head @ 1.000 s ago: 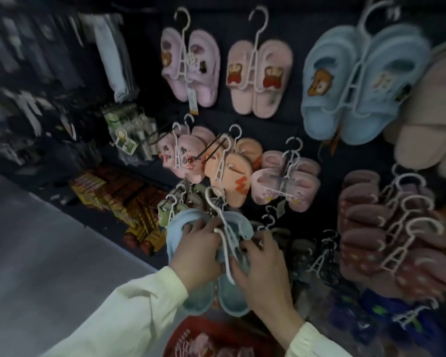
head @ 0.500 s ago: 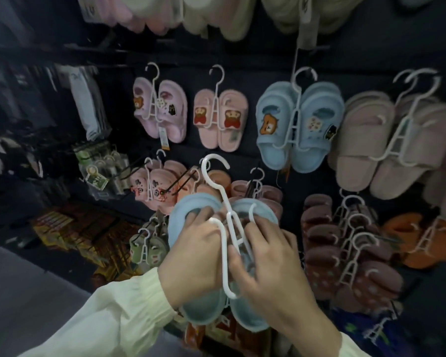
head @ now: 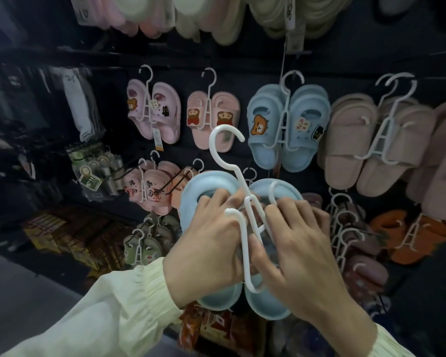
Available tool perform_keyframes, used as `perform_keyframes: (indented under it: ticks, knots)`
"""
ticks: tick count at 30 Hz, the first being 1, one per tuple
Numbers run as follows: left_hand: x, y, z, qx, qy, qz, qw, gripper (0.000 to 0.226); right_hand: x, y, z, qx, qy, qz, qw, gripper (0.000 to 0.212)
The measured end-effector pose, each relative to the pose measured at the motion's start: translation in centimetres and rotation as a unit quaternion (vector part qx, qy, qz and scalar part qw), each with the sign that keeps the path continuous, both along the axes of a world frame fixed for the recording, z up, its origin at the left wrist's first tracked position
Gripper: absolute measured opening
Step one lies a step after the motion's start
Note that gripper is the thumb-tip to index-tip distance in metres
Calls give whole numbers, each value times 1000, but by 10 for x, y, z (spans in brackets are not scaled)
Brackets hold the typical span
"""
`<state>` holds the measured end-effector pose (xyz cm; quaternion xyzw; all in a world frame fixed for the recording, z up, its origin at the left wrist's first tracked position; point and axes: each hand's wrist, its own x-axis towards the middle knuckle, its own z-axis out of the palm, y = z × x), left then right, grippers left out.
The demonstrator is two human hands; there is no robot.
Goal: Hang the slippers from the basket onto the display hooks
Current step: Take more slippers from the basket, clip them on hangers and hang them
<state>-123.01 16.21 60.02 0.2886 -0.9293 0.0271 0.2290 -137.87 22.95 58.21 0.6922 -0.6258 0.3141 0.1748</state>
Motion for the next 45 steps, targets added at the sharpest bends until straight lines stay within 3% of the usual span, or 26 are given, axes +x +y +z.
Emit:
perform_keyframes:
  ticks: [4, 12, 23, 30, 45]
  knots:
    - [1, 5, 6, 0, -22, -31, 999, 45, -6, 5, 0, -22, -16, 9, 1000, 15]
    - [16, -2, 3, 44, -73, -56, 995, 108, -16, 16, -20, -14, -44, -39, 998, 19]
    - [33, -17, 18, 97, 29, 16, 995, 145, -11, 24, -48, 8, -37, -80, 996, 22]
    - [33, -13, 16, 89, 83, 17, 992, 151, 0, 21, -61, 20, -1, -109, 994, 29]
    - [25, 6, 1, 64, 67, 58, 994, 148, 14, 16, -59, 5, -8, -137, 991, 36]
